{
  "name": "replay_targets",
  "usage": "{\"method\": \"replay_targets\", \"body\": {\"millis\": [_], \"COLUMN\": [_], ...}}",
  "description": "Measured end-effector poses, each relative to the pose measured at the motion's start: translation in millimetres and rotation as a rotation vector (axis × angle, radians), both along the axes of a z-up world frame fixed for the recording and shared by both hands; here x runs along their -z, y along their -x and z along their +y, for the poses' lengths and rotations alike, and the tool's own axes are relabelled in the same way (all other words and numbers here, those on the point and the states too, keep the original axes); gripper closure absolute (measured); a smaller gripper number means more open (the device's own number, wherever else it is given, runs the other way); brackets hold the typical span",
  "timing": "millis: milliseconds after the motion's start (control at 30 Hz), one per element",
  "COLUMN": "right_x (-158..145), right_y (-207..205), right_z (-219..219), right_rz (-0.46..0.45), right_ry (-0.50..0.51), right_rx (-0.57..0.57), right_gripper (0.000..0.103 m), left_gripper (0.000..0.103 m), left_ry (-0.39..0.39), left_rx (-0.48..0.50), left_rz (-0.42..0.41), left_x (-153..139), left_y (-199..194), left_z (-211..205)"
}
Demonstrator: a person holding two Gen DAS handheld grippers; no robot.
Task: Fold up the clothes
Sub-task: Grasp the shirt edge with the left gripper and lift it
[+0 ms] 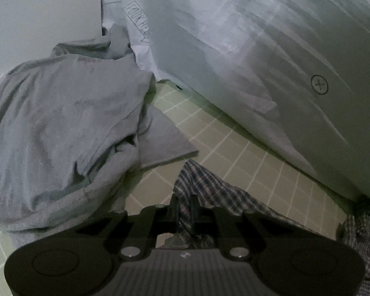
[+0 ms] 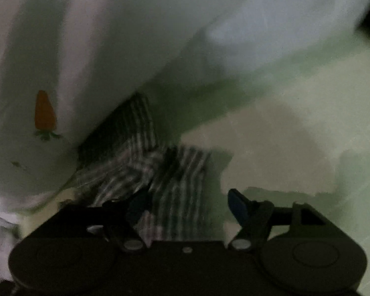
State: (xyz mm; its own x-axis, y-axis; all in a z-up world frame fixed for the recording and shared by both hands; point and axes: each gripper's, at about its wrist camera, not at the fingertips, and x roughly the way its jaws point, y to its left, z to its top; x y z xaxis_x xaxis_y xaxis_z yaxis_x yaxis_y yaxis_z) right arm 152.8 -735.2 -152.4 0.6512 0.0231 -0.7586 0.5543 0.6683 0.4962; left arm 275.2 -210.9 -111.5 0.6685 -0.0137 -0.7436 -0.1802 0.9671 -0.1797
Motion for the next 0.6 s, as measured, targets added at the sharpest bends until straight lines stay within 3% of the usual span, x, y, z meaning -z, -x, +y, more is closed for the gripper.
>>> {"method": "replay_targets", "body": {"millis": [33, 67, 133, 167, 333, 500, 533, 567, 600], "right_x": [6, 9, 10, 10, 10, 2, -2, -6, -11], "right_y": [-1, -6, -19, -26, -51, -57, -54, -51, -48], "right_z": [-3, -3, -4, -7, -25, -41, -43, -45, -46], "right_rz": [-0.012, -0.011, -0.007, -0.012, -0.033, -0.048, -0.049, -0.05, -0.051], "right_ry": [-0.062, -0.062, -0.023, -0.017, 0.012, 0.055, 0.069, 0.082, 0.096], "right_rx": [0.002, -0.004, -0.023, -0.028, -0.031, -0.002, 0.009, 0.02, 0.031], "right_gripper": [0.046, 0.057, 0.066, 0.078, 0.087, 0.085, 0.076, 0.056, 0.045], "left_gripper": [0.093, 0.093, 0.093, 0.093, 0.093, 0.093, 0.093, 0.093, 0.093], "left_ry": [-0.001, -0.002, -0.003, -0.004, -0.011, -0.006, -0.004, -0.002, 0.001], "left_rx": [0.002, 0.002, 0.001, 0.001, 0.004, 0.002, 0.001, 0.001, 0.005], "left_rz": [0.001, 0.003, 0.01, 0.011, 0.025, 0.047, 0.048, 0.047, 0.041], "left_x": [1, 1, 2, 3, 10, 18, 18, 17, 15], "left_y": [0, -1, -2, -3, -6, -8, -9, -9, -8], "left_z": [0, 1, 2, 2, 2, 1, 1, 0, -2]}}
